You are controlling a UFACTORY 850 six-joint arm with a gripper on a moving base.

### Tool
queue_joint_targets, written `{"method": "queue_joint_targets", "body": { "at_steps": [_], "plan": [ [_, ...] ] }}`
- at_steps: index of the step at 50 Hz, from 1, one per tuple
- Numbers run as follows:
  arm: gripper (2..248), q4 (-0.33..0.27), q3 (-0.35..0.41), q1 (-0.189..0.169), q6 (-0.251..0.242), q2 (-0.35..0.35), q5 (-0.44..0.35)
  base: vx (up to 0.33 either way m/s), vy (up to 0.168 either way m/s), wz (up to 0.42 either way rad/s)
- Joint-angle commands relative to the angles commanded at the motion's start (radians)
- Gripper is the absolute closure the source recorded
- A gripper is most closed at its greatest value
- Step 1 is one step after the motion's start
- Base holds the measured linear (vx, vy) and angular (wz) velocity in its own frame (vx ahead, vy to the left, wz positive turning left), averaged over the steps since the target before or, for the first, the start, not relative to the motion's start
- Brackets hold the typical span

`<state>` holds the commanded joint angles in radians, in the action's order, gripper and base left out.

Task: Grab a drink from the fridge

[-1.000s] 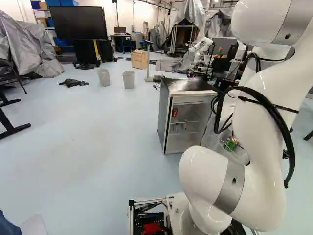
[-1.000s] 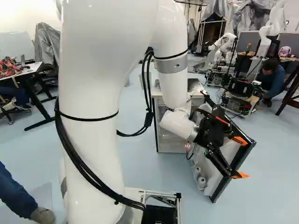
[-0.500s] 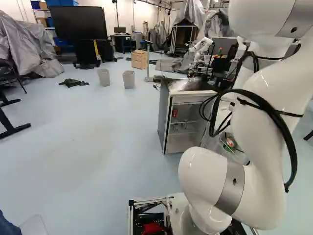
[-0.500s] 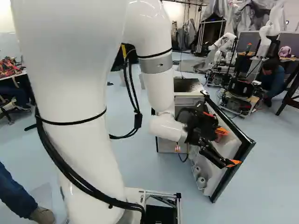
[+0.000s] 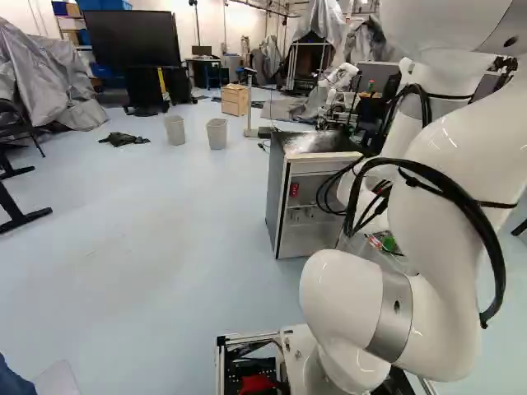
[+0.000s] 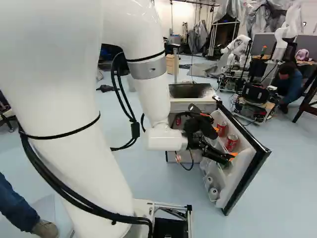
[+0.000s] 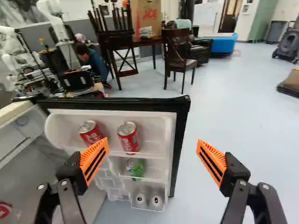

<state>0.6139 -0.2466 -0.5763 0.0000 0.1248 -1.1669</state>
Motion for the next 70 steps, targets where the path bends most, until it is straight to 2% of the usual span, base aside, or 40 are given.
{"method": "queue_joint_targets", "body": {
  "at_steps": [12,20,46,70],
  "plan": [
    [3,-0.126,0.030,0.041,0.000,-0.026,0.000,0.000,0.000,0.000],
    [3,-0.211,0.025,0.052,0.000,-0.008,0.000,0.000,0.000,0.000],
    [3,-0.484,-0.048,0.067,0.000,0.126,0.000,0.000,0.000,0.000],
    [3,-0.736,-0.148,0.050,0.000,0.267,0.000,0.000,0.000,0.000]
  ]
}}
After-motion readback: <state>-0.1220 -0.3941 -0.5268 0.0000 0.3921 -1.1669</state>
